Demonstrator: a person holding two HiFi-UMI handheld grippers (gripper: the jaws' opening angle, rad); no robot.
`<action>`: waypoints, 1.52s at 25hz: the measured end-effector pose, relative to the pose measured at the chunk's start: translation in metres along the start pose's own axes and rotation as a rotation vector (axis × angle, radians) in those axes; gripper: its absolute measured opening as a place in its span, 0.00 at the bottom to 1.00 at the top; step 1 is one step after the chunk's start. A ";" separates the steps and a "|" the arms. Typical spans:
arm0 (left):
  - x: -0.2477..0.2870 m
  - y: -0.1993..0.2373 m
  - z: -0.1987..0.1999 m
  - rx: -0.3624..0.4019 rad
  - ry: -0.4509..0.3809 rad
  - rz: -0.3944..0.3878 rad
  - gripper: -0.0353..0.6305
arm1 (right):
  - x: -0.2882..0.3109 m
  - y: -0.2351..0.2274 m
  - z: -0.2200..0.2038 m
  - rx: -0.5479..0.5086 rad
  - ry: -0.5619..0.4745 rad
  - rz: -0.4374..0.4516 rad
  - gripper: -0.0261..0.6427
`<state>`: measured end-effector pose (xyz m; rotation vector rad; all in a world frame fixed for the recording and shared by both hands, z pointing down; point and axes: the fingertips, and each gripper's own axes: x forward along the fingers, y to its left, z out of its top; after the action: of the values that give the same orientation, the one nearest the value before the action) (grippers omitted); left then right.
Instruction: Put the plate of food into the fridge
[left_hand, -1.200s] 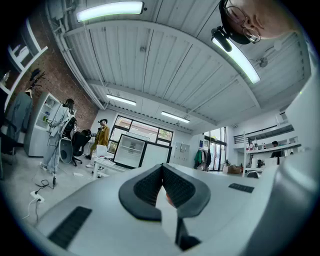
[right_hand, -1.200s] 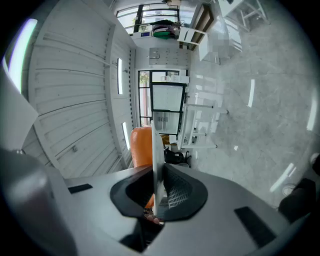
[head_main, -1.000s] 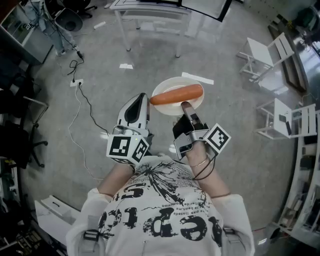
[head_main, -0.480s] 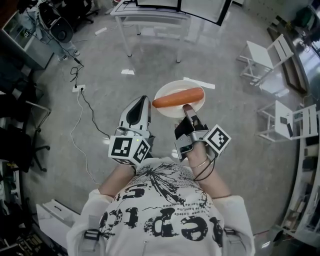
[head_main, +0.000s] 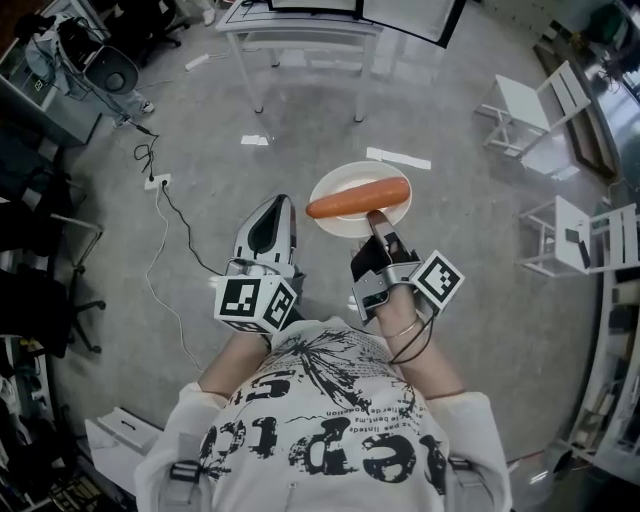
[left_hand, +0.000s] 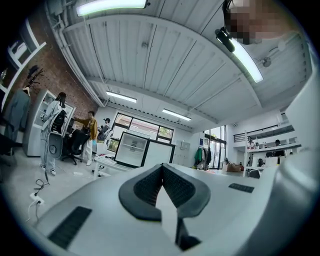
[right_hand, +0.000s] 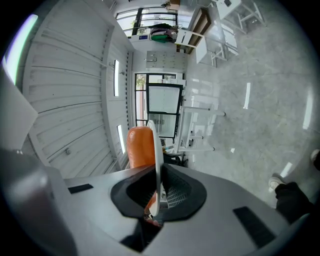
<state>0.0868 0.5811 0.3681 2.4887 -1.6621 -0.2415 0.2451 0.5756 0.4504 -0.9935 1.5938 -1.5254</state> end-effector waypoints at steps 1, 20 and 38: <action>0.005 0.010 0.001 -0.002 0.005 -0.002 0.06 | 0.009 -0.001 -0.002 0.004 -0.007 -0.007 0.08; 0.093 0.266 0.076 -0.015 0.006 -0.087 0.06 | 0.233 0.032 -0.098 0.035 -0.147 -0.016 0.08; 0.205 0.352 0.050 -0.052 0.057 0.024 0.06 | 0.388 0.001 -0.061 0.060 -0.018 -0.085 0.08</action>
<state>-0.1641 0.2568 0.3790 2.4138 -1.6411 -0.2063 0.0141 0.2583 0.4594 -1.0506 1.5018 -1.6072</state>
